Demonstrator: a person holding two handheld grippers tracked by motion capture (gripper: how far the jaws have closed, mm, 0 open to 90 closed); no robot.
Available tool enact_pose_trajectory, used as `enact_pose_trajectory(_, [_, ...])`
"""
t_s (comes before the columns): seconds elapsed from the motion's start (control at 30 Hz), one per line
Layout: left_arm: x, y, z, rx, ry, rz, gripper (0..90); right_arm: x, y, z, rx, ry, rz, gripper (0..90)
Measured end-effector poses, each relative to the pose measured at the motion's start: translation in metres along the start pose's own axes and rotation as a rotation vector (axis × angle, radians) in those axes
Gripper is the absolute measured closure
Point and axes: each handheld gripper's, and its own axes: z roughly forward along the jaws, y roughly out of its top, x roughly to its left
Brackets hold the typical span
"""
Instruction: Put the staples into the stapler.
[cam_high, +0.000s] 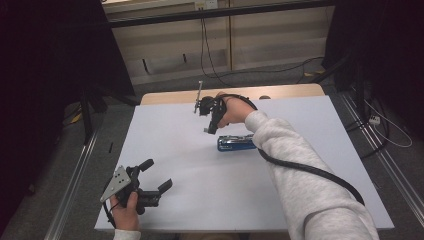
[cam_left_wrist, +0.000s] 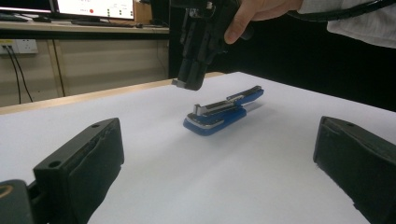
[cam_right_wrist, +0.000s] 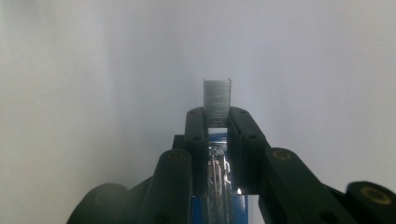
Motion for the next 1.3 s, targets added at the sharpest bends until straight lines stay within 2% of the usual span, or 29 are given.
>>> enact_pose_trajectory(0.03, [0.0, 0.0, 0.0, -0.001, -0.002, 0.0, 1.8, 0.001, -0.001, -0.001, 0.002, -0.005, 0.011, 79.2])
enact_pose_trajectory(0.1, [0.0, 0.0, 0.001, -0.002, -0.005, -0.002, 1.8, 0.0, -0.002, -0.001, -0.003, 0.002, -0.001, 79.1])
enact_pose_trajectory(0.17, [0.0, 0.0, 0.001, 0.002, -0.009, 0.0, 1.9, 0.0, -0.005, -0.003, 0.007, -0.009, 0.015, 79.2])
enact_pose_trajectory(0.2, [0.0, 0.0, 0.002, 0.005, -0.011, -0.003, 1.9, -0.001, -0.006, -0.003, -0.006, -0.002, 0.006, 79.1])
enact_pose_trajectory(0.27, [-0.001, 0.0, 0.002, -0.003, -0.012, -0.004, 1.9, -0.002, -0.007, -0.004, 0.006, -0.007, 0.023, 79.1])
enact_pose_trajectory(0.37, [0.0, 0.0, 0.001, -0.002, -0.007, -0.004, 1.9, -0.002, -0.009, -0.005, 0.005, -0.014, 0.024, 79.1])
enact_pose_trajectory(0.43, [0.0, 0.0, 0.001, -0.003, -0.006, -0.003, 1.9, -0.003, -0.01, -0.005, 0.0, -0.003, 0.011, 79.2])
enact_pose_trajectory(0.53, [0.0, 0.0, 0.002, 0.003, -0.008, 0.001, 1.9, -0.002, -0.01, -0.008, 0.005, -0.004, 0.029, 79.1])
enact_pose_trajectory(0.63, [0.0, 0.0, 0.001, 0.007, -0.007, 0.002, 1.9, -0.002, -0.011, -0.009, -0.002, -0.008, 0.026, 79.1])
enact_pose_trajectory(0.8, [0.0, 0.0, 0.001, 0.005, -0.009, 0.001, 1.9, -0.003, -0.014, -0.009, 0.014, -0.015, 0.021, 79.1])
enact_pose_trajectory(1.3, [-0.001, 0.0, 0.001, 0.009, -0.004, 0.003, 2.0, -0.004, -0.028, -0.002, 0.036, -0.01, 0.026, 79.1])
